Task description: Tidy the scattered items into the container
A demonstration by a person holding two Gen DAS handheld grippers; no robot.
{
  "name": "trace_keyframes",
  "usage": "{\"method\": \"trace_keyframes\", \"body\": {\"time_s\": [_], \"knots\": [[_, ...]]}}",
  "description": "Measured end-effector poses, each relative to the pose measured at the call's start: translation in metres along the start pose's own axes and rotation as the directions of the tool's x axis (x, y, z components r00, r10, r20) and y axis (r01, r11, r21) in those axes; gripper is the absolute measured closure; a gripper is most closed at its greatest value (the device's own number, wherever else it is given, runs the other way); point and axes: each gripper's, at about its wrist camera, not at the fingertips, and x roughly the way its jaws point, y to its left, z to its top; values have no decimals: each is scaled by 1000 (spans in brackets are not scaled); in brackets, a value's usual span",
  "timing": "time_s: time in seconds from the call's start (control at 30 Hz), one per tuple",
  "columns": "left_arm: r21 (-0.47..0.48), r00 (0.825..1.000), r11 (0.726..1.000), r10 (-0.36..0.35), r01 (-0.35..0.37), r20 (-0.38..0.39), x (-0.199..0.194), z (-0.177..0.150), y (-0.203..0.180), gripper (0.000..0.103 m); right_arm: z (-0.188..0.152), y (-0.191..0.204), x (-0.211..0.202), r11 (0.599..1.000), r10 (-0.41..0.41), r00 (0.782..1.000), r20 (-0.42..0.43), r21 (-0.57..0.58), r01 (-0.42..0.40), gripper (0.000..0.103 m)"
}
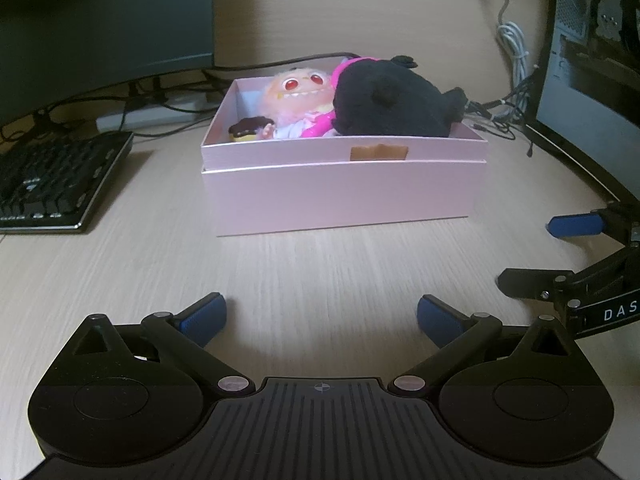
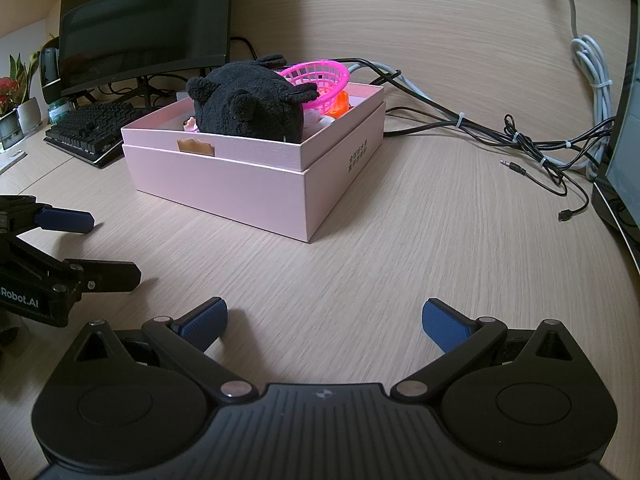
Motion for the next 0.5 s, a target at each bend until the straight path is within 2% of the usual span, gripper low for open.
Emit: {"method": "trace_keyframes", "body": {"time_s": [0.5], "knots": [[-3, 1000, 1000, -2, 2, 0, 1, 1, 1, 0, 0, 0, 0, 1000, 0, 1000, 0, 0, 0, 0]]}}
